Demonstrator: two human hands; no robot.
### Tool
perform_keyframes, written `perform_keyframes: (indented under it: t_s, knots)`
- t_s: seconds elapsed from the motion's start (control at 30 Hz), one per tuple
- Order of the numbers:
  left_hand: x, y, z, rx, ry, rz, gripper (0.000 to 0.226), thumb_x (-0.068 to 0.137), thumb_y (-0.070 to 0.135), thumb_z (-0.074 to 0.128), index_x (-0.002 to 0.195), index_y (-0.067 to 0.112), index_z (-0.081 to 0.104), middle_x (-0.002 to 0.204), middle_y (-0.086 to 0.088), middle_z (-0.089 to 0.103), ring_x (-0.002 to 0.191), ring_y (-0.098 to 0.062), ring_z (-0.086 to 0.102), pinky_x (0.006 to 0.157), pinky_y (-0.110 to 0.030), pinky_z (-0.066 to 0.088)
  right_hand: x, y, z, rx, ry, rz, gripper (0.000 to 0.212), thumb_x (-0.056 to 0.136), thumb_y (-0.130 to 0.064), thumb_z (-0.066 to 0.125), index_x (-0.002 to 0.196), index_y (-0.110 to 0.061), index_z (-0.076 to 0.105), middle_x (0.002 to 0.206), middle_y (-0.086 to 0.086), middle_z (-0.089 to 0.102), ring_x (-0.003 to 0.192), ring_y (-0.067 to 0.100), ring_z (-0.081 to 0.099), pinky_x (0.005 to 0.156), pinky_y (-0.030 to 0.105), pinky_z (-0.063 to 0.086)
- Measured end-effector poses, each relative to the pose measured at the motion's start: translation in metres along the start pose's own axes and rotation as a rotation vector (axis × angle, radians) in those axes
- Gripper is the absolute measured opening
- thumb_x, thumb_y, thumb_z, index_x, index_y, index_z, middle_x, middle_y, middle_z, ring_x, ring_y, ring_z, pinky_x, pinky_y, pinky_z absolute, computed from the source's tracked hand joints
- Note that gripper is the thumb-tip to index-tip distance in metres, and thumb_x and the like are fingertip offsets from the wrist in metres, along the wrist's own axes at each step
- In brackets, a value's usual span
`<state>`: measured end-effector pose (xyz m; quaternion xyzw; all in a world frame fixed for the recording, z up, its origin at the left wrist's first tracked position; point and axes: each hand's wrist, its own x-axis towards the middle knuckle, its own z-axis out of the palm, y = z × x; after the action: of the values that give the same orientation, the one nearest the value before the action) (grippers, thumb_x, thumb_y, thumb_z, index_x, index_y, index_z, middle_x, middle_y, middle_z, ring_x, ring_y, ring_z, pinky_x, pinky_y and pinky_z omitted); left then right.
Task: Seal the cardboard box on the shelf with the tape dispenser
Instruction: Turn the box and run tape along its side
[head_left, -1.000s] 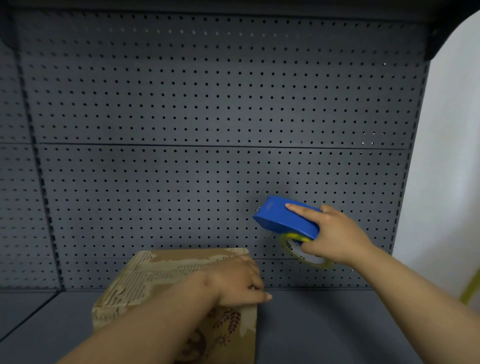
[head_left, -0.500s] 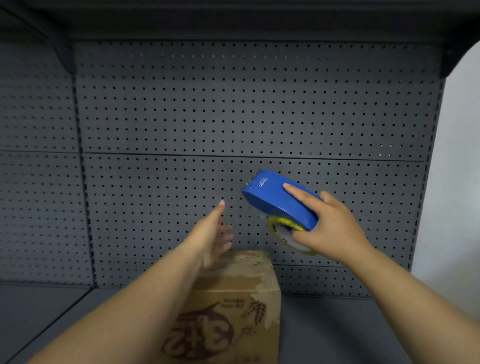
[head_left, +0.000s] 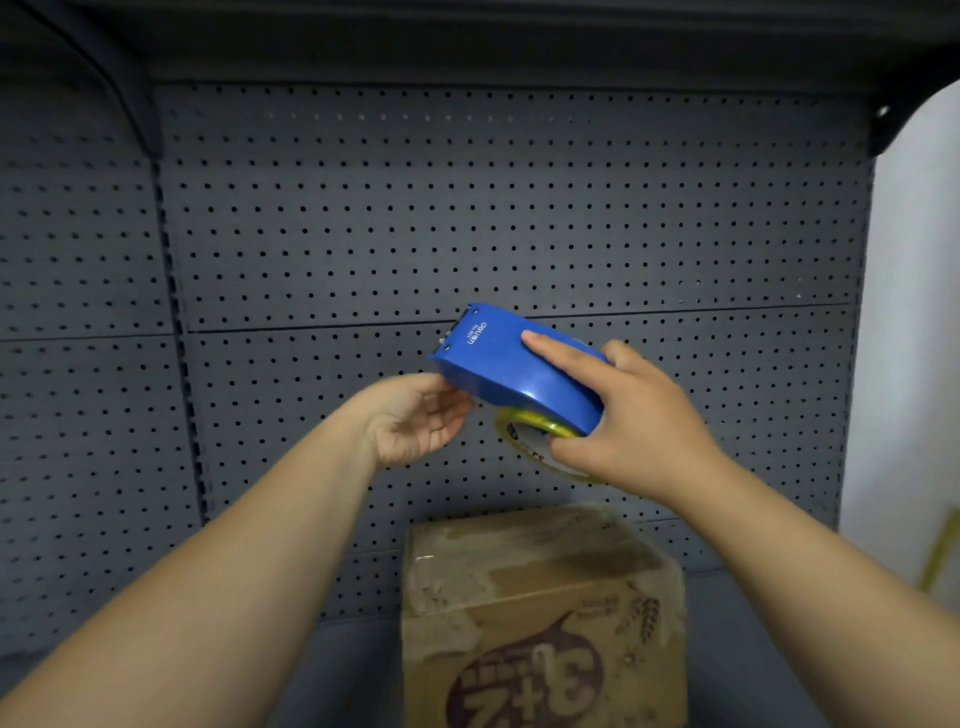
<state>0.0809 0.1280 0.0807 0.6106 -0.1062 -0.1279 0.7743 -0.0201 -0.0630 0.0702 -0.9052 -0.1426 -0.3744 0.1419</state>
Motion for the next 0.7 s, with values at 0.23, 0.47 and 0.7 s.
perform_keyframes:
  t_s: [0.23, 0.47, 0.7]
  knots:
    - [0.028, 0.020, -0.056, 0.145, -0.109, 0.039, 0.016, 0.092, 0.019, 0.051, 0.079, 0.016, 0.059, 0.067, 0.001, 0.065, 0.071, -0.011, 0.058, 0.063, -0.022, 0.044, 0.010, -0.067, 0.038, -0.094, 0.051, 0.196, 0.076, 0.073, -0.049, 0.059, 0.133, -0.063, 0.015, 0.087, -0.004, 0.037, 0.079, 0.016, 0.043, 0.059, 0.013, 0.029]
    - [0.040, 0.005, -0.069, 0.316, -0.075, 0.131, 0.013, 0.088, 0.005, 0.054, 0.077, 0.011, 0.060, 0.073, -0.006, 0.066, 0.066, -0.016, 0.063, 0.065, -0.026, 0.049, -0.007, -0.110, 0.062, -0.135, -0.072, 0.380, 0.081, 0.073, -0.046, 0.056, 0.136, -0.060, 0.007, 0.089, -0.006, 0.036, 0.076, 0.014, 0.046, 0.067, 0.027, 0.042]
    - [0.045, 0.002, -0.074, 0.316, -0.044, 0.186, 0.013, 0.088, 0.016, 0.060, 0.076, 0.012, 0.061, 0.060, -0.002, 0.058, 0.061, -0.015, 0.060, 0.063, -0.025, 0.043, -0.021, -0.128, 0.051, -0.142, -0.135, 0.430, 0.086, 0.070, -0.050, 0.060, 0.136, -0.059, 0.005, 0.088, -0.011, 0.035, 0.077, 0.010, 0.046, 0.069, 0.027, 0.043]
